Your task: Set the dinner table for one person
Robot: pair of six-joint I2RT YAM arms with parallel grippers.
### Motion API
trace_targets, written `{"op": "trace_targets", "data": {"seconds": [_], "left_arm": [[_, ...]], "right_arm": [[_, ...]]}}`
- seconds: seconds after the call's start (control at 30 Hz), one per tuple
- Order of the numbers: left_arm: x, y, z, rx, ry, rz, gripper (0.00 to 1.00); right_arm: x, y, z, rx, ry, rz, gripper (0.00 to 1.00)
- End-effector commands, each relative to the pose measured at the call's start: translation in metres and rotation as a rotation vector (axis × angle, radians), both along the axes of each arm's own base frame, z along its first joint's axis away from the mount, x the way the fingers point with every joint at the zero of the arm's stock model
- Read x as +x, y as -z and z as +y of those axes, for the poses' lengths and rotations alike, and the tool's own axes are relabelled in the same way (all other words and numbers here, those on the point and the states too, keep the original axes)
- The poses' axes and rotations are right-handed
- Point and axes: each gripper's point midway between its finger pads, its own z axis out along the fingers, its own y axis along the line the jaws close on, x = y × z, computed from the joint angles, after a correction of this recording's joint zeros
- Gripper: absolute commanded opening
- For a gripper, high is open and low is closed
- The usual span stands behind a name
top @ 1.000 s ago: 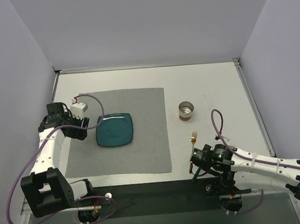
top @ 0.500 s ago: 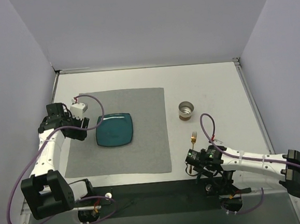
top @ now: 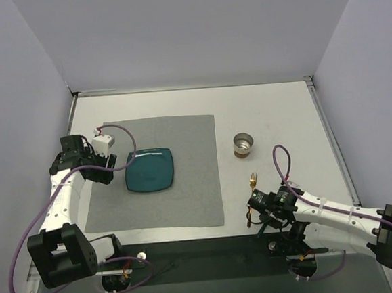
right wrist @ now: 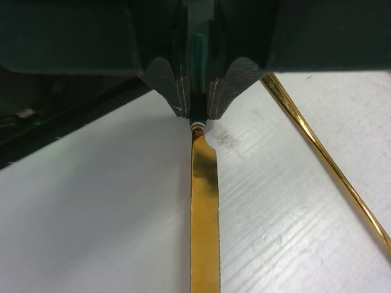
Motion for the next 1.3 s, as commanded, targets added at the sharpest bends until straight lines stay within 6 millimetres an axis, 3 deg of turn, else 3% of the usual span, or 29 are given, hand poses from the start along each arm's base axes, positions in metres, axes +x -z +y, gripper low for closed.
{"op": "trace_targets", "data": {"seconds": [0.0, 0.03, 0.13, 0.17, 0.23, 0.27, 0.37, 0.4, 0.47, 0.5, 0.57, 0.6, 0.67, 0.7, 0.73, 0.8, 0.83, 1.03, 1.13, 1.27], "left_arm": [[0.009, -0.022, -0.004, -0.003, 0.041, -0.062, 0.71], [0.012, -0.025, -0.005, -0.012, 0.042, -0.067, 0.71], [0.017, -0.03, -0.009, -0.027, 0.042, -0.075, 0.71], [0.018, -0.032, -0.012, -0.016, 0.052, -0.08, 0.71], [0.019, -0.033, -0.015, -0.006, 0.061, -0.085, 0.71], [0.018, -0.034, -0.018, -0.005, 0.071, -0.085, 0.71], [0.016, -0.036, -0.02, -0.002, 0.079, -0.087, 0.71], [0.014, -0.036, -0.019, 0.003, 0.081, -0.086, 0.7], [0.013, -0.035, -0.018, 0.013, 0.083, -0.084, 0.71], [0.011, -0.031, -0.017, 0.018, 0.086, -0.074, 0.7], [0.01, -0.03, -0.016, 0.022, 0.081, -0.067, 0.7], [0.009, -0.03, -0.016, 0.022, 0.077, -0.066, 0.71], [0.007, -0.033, -0.016, 0.016, 0.072, -0.06, 0.71], [0.006, -0.035, -0.017, 0.015, 0.077, -0.068, 0.7], [0.005, -0.035, -0.018, 0.015, 0.082, -0.069, 0.71], [0.003, -0.034, -0.016, 0.029, 0.086, -0.071, 0.71], [0.001, -0.031, -0.015, 0.033, 0.084, -0.061, 0.71], [-0.005, -0.021, -0.012, 0.048, 0.087, -0.033, 0.71], [-0.002, -0.02, -0.013, 0.045, 0.091, -0.037, 0.71], [-0.002, -0.016, -0.013, 0.041, 0.089, -0.028, 0.7]], "right_arm": [[0.016, -0.051, -0.056, -0.269, 0.025, -0.122, 0.0], [0.029, -0.075, -0.05, -0.249, 0.032, -0.183, 0.0], [0.056, -0.125, -0.06, -0.332, -0.029, -0.328, 0.0], [0.071, -0.154, -0.051, -0.319, -0.031, -0.39, 0.0], [0.09, -0.186, -0.053, -0.408, -0.094, -0.448, 0.0], [0.106, -0.214, -0.04, -0.407, -0.109, -0.485, 0.0], [0.136, -0.253, -0.012, -0.436, -0.209, -0.539, 0.0], [0.152, -0.262, 0.011, -0.367, -0.221, -0.601, 0.0], [0.166, -0.261, 0.048, -0.301, -0.37, -0.605, 0.0], [0.181, -0.274, 0.075, -0.215, -0.379, -0.68, 0.0], [0.193, -0.263, 0.115, -0.156, -0.495, -0.648, 0.0], [0.201, -0.275, 0.134, -0.111, -0.517, -0.672, 0.0], [0.205, -0.252, 0.178, -0.057, -0.65, -0.58, 0.0], [0.208, -0.255, 0.197, -0.006, -0.687, -0.575, 0.0], [0.211, -0.232, 0.216, 0.004, -0.728, -0.516, 0.0], [0.21, -0.221, 0.242, 0.068, -0.78, -0.473, 0.0], [0.214, -0.198, 0.251, 0.055, -0.792, -0.418, 0.0], [0.223, -0.133, 0.279, 0.069, -0.8, -0.265, 0.0], [0.218, -0.101, 0.286, 0.082, -0.806, -0.169, 0.0], [0.209, -0.071, 0.274, 0.023, -0.764, -0.073, 0.0]]}}
